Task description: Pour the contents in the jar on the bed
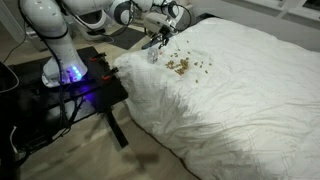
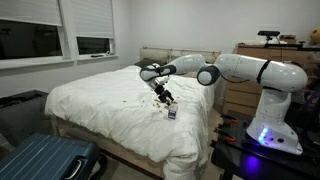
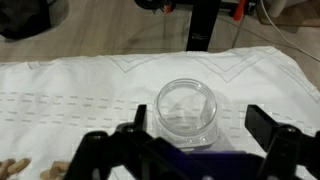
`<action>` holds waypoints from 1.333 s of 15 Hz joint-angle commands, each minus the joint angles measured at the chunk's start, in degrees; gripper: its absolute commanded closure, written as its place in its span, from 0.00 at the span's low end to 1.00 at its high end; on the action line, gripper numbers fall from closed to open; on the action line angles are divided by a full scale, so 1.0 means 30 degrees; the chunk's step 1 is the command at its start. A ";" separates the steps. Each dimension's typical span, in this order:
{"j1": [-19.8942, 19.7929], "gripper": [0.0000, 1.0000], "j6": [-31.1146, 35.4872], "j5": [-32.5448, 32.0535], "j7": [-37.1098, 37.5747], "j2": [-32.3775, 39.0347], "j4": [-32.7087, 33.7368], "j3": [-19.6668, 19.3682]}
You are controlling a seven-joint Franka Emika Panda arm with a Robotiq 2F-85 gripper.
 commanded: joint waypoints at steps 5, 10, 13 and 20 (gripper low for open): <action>0.0062 0.00 -0.0257 0.0097 0.2074 -0.1121 -0.0350 -0.0102; 0.0151 0.00 -0.0455 0.0083 0.2916 -0.1500 -0.0321 -0.0077; 0.0230 0.00 0.0073 -0.0030 0.2905 -0.1657 0.0167 -0.0074; 0.0336 0.00 0.5777 0.0213 0.2203 -0.2142 0.0932 -0.0551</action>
